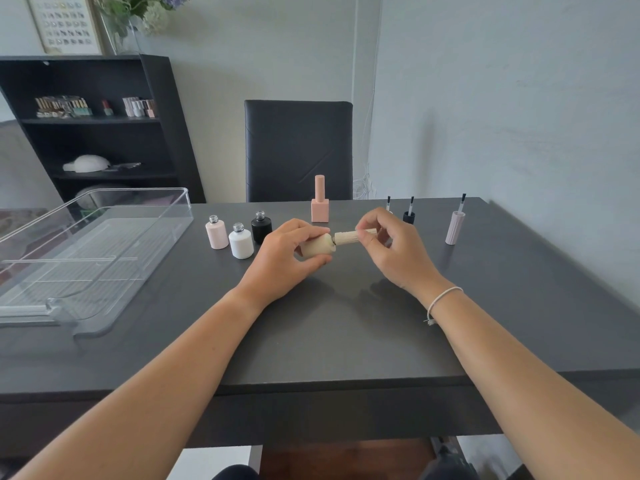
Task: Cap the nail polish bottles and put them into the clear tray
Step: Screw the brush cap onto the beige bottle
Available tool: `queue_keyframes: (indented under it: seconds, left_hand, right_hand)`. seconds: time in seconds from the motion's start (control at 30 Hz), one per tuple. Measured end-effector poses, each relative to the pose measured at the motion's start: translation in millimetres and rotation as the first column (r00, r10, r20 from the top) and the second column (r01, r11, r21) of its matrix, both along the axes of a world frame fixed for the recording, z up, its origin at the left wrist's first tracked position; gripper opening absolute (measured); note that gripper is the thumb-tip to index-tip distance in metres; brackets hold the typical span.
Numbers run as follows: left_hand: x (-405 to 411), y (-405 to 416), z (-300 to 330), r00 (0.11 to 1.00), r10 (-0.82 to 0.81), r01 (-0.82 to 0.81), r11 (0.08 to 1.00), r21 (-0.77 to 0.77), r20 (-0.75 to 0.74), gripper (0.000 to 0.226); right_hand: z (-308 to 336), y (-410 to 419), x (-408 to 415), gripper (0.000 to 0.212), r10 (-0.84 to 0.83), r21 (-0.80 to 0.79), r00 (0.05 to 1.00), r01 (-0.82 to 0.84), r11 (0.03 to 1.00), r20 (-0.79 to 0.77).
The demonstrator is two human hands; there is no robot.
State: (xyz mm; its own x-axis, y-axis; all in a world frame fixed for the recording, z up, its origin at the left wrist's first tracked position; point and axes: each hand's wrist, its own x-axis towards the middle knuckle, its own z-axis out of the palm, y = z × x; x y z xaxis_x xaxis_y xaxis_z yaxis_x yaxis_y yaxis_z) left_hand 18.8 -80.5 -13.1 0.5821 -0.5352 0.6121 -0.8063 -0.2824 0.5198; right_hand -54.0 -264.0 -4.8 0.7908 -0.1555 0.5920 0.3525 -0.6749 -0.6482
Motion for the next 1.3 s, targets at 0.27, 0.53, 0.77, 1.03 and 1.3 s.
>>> queue_keyframes:
  seconds: [0.27, 0.53, 0.77, 1.03, 1.3]
  left_hand:
    - [0.2, -0.9, -1.5, 1.0, -0.016, 0.016, 1.0, -0.004, -0.016, 0.042]
    - [-0.7, 0.0, -1.0, 0.999, -0.02, 0.02, 1.0, -0.014, -0.029, 0.041]
    - [-1.8, -0.2, -0.2, 0.999, -0.03, 0.03, 1.0, -0.008, -0.033, 0.042]
    - [-1.9, 1.1, -0.1, 0.999, -0.024, 0.023, 1.0, -0.009, -0.034, 0.041]
    - [-2.5, 1.1, -0.6, 0.999, -0.021, 0.021, 1.0, 0.004, -0.038, 0.041]
  right_hand:
    - [1.1, 2.1, -1.2, 0.017, 0.006, 0.071, 0.999, -0.003, 0.997, -0.048]
    - [1.7, 2.2, -2.3, 0.011, 0.032, 0.048, 0.998, -0.03, 0.998, -0.054]
    - [-0.3, 1.6, -1.6, 0.046, 0.016, 0.058, 0.994, -0.01, 0.998, -0.106]
    - [-0.7, 1.7, 0.5, 0.025, -0.006, 0.027, 0.997, 0.008, 1.0, -0.077]
    - [-2.0, -0.3, -0.9, 0.006, 0.031, 0.02, 0.999, -0.03, 0.999, -0.037]
